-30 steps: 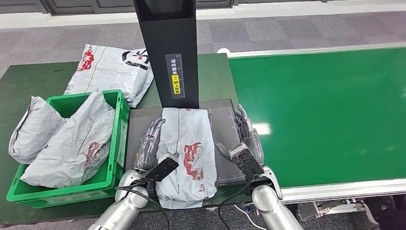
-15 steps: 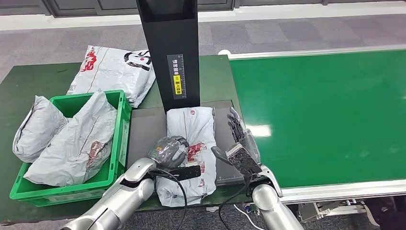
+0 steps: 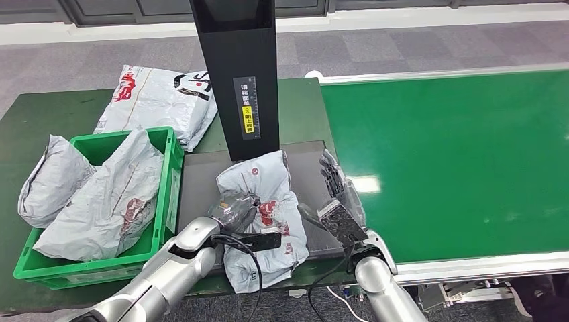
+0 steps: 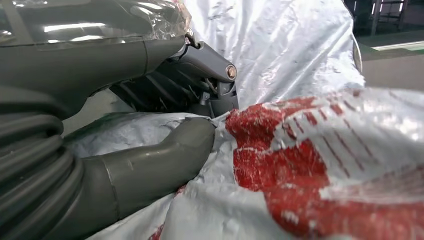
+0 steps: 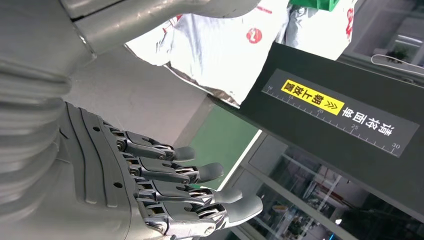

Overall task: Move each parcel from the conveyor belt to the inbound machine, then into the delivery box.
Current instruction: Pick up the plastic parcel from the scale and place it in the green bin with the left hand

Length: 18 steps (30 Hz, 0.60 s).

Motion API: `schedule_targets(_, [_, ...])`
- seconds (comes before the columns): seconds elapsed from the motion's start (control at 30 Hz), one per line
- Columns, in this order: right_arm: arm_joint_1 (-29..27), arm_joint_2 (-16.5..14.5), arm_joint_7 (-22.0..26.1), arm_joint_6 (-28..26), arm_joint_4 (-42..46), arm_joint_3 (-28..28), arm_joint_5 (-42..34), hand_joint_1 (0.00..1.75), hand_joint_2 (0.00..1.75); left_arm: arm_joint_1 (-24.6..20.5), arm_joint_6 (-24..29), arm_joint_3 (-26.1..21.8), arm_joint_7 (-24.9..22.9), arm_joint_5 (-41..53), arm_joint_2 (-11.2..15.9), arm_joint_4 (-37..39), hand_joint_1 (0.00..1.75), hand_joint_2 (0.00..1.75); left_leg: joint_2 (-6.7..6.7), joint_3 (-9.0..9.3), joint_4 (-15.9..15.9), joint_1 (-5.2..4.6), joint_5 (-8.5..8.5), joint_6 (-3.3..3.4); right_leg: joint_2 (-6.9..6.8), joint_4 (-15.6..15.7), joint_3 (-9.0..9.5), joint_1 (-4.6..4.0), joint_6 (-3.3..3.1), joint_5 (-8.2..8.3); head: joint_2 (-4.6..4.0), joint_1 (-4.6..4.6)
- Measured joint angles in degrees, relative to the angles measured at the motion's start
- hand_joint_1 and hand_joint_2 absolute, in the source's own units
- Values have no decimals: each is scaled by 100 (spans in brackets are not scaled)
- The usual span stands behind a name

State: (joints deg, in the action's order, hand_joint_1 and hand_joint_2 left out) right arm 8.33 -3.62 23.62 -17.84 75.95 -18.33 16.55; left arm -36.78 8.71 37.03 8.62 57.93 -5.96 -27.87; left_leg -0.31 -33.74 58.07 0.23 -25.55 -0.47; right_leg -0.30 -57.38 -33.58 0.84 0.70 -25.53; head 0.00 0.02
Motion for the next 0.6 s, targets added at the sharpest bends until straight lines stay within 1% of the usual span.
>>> schedule_targets(0.6, [0, -7, -24, 55, 0, 6, 80, 0, 175, 8, 16, 0, -38, 162, -3, 0, 175, 175, 0, 0, 0, 0, 0, 0, 0, 0, 1, 0, 0, 0, 0, 0])
